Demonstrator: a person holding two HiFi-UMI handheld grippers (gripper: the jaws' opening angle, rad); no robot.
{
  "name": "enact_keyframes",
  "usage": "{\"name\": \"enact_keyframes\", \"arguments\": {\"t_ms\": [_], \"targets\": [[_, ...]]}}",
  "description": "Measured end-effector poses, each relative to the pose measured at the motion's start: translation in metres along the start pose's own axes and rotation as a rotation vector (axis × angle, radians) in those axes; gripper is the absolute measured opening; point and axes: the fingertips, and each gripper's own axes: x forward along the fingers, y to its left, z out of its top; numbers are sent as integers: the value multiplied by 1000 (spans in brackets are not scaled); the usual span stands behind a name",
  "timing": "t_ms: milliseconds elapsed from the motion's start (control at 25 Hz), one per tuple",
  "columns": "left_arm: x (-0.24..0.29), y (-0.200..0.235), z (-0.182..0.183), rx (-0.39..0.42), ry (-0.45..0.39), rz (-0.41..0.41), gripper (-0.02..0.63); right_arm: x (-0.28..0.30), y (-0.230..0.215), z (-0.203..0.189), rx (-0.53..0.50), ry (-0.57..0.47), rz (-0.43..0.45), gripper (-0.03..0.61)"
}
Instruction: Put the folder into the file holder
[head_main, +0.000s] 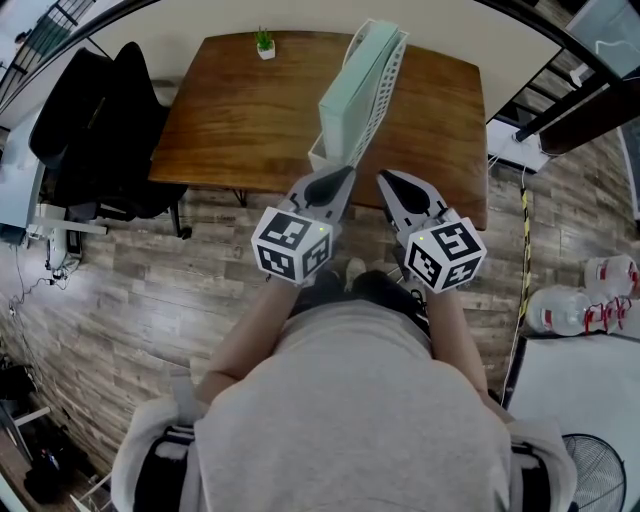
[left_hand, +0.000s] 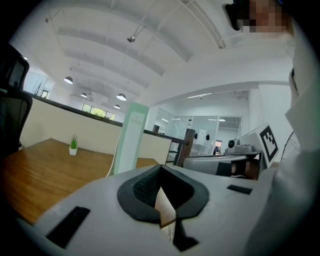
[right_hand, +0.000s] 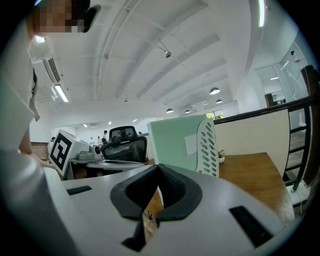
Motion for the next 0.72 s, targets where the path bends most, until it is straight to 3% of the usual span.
{"name": "enact_keyframes", "arguments": {"t_ms": [480,720], "targets": [[-4,8,-11,-31,3,20,12,1,0,-10,22,18,1,9],[-4,-1,-8,31,12,0,12,3,2,-14,16,32,1,9]]}}
